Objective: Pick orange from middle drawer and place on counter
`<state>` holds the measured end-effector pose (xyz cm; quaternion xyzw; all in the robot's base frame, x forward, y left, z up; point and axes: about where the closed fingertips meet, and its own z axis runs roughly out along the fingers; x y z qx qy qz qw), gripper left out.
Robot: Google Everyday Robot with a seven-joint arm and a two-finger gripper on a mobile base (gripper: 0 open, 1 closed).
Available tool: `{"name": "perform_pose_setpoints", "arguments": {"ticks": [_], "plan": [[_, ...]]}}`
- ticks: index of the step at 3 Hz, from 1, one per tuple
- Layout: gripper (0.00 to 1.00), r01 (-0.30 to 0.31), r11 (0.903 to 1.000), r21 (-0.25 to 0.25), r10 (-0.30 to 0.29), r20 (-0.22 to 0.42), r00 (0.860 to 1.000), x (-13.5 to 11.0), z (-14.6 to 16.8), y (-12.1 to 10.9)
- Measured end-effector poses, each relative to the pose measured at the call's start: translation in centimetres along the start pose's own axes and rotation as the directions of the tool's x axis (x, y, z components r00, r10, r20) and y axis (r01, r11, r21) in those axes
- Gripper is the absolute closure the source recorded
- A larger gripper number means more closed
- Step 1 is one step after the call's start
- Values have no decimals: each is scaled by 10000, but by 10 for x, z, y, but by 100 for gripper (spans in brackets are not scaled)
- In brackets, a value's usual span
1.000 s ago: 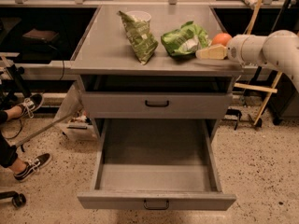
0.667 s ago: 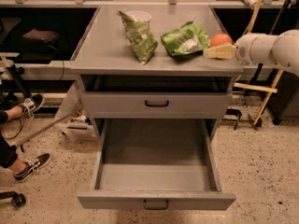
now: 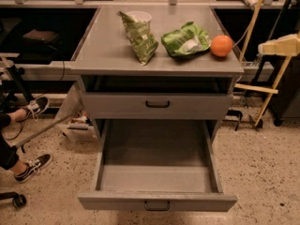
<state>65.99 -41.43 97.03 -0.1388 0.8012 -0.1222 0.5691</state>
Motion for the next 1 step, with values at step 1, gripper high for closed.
{"name": "perform_pose_setpoints", "arguments": {"ticks": [1], "plan": [[0,-3,10000,-10,3,5,10000,0,0,0]]}}
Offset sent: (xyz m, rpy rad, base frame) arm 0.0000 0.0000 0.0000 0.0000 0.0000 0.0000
